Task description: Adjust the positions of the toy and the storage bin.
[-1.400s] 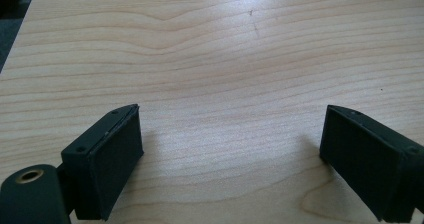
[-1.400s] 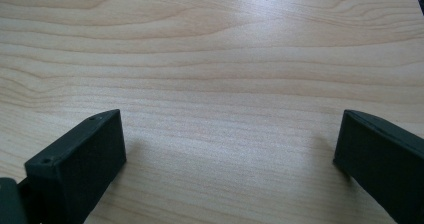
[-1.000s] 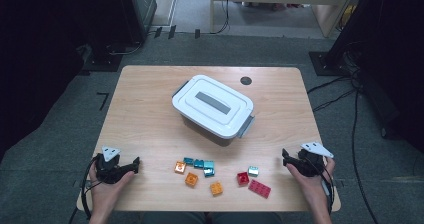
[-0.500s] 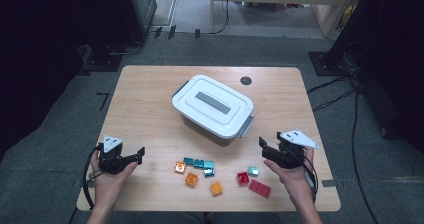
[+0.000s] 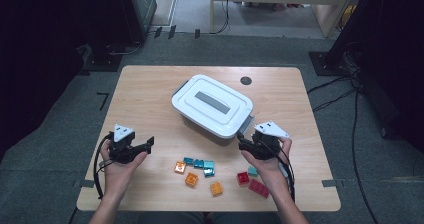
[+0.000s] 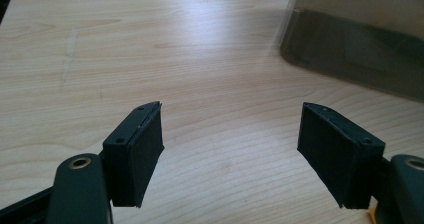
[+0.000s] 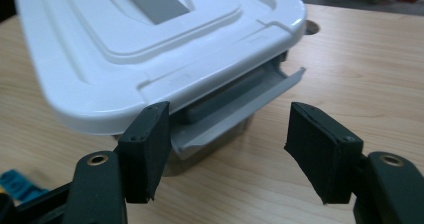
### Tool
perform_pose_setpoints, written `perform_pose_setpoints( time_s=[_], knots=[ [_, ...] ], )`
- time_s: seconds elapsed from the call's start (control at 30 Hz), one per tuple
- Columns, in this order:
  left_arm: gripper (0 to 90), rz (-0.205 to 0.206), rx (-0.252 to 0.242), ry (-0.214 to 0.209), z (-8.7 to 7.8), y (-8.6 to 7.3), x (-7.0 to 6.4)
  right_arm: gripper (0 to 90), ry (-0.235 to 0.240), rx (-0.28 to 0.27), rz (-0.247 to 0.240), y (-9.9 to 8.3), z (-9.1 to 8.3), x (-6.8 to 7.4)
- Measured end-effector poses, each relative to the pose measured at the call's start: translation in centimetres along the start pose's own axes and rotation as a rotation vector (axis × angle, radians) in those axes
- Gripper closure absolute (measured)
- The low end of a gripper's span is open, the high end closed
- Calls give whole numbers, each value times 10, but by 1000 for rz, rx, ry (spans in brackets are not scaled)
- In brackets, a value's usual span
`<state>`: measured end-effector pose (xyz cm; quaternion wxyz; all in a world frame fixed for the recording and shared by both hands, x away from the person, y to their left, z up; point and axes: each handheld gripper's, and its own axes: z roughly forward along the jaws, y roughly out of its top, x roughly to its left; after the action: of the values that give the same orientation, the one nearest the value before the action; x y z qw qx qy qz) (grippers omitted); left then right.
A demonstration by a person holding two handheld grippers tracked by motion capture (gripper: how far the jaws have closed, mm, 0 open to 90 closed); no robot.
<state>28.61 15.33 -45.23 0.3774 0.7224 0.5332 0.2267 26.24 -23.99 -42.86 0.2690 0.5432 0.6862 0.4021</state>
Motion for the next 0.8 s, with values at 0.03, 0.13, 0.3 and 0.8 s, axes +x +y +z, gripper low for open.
perform_pose_setpoints(
  time_s=[0.03,0.13,0.3,0.8],
  knots=[
    [268,13,1,-5,2,2,-3,340,0,5,9,-3,2,-4],
    [278,21,-1,-8,3,5,-6,380,-1,10,12,-4,2,-6],
    [314,26,-13,-25,5,10,-13,499,-34,29,-19,-7,4,-15],
    [487,-20,-56,-67,29,34,-30,713,3,-34,159,2,17,-35]
  ],
)
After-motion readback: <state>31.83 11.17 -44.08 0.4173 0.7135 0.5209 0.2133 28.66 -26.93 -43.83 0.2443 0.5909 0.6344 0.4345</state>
